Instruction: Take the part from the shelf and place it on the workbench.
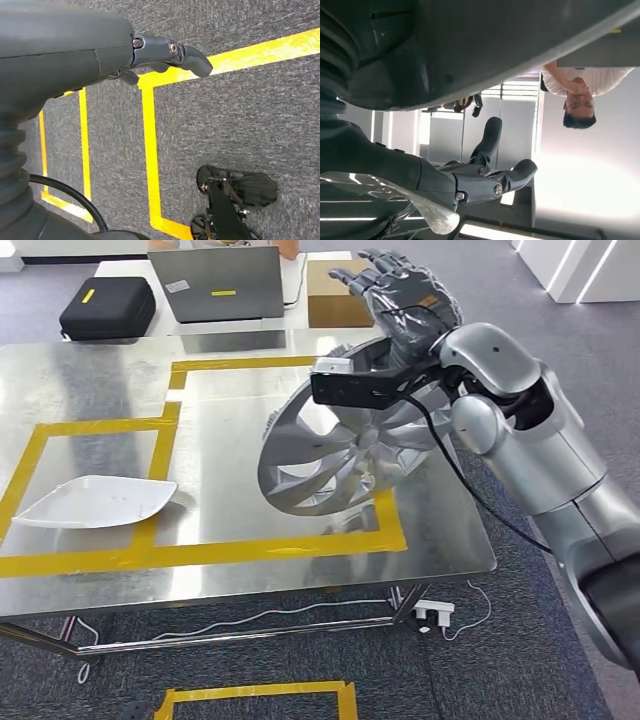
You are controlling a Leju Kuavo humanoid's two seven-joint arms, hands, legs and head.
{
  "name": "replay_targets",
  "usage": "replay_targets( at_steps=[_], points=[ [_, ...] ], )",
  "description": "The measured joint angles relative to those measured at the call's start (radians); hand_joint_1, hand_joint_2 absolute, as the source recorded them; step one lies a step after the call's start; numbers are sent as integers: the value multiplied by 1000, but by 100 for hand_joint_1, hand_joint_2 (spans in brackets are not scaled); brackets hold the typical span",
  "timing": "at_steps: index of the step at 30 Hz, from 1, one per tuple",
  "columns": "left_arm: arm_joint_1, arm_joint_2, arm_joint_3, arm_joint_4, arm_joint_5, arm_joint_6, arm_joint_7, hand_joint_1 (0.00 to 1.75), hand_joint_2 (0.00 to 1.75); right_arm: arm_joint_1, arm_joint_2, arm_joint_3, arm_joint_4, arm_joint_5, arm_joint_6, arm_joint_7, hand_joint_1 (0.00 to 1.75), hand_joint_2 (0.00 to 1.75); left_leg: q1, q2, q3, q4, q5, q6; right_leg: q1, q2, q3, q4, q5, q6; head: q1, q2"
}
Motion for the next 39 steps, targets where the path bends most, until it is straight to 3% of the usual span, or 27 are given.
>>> replay_targets(
  at_steps=[5, 11, 18, 25, 33, 39],
  points=[
    [-3, 0, 7, 0, -8, -2, 0, 0, 175, -1, 20, 20, 2, -26, -11, 11, 0, 175, 0, 0, 0, 0, 0, 0, 0, 0, 0, 0, 0, 0, 0, 0],
    [-3, 0, 11, 0, -12, -4, 0, 0, 175, -26, 38, 36, 25, -79, 53, -13, 0, 175, 0, 0, 0, 0, 0, 0, 0, 0, 0, 0, 0, 0, 0, 0],
    [-2, 0, 38, 0, -19, -11, -7, 0, 175, -175, 42, 115, 156, -397, 278, -22, 0, 175, 0, 0, 0, 0, 0, 0, 0, 0, 0, 0, 0, 0, 0, 0],
    [-2, 2, 63, 0, -36, -19, -15, 0, 175, -364, 42, 285, 263, -783, 492, 122, 0, 175, 0, 0, 0, 0, 0, 0, 0, 0, -1, 0, 0, 0, 0, 0],
    [-2, 3, 81, 0, -39, -20, -16, 0, 175, -464, 40, 420, 304, -880, 512, 165, 0, 175, 0, 0, 0, 0, 0, 0, 0, 0, -1, 0, 0, 0, 0, 0],
    [-2, 3, 84, 0, -43, -20, -15, 0, 175, -492, 23, 497, 308, -947, 459, 169, 0, 175, 0, 0, 0, 1, 0, 0, 0, 0, -1, 0, 0, 0, 0, 0]
  ],
)
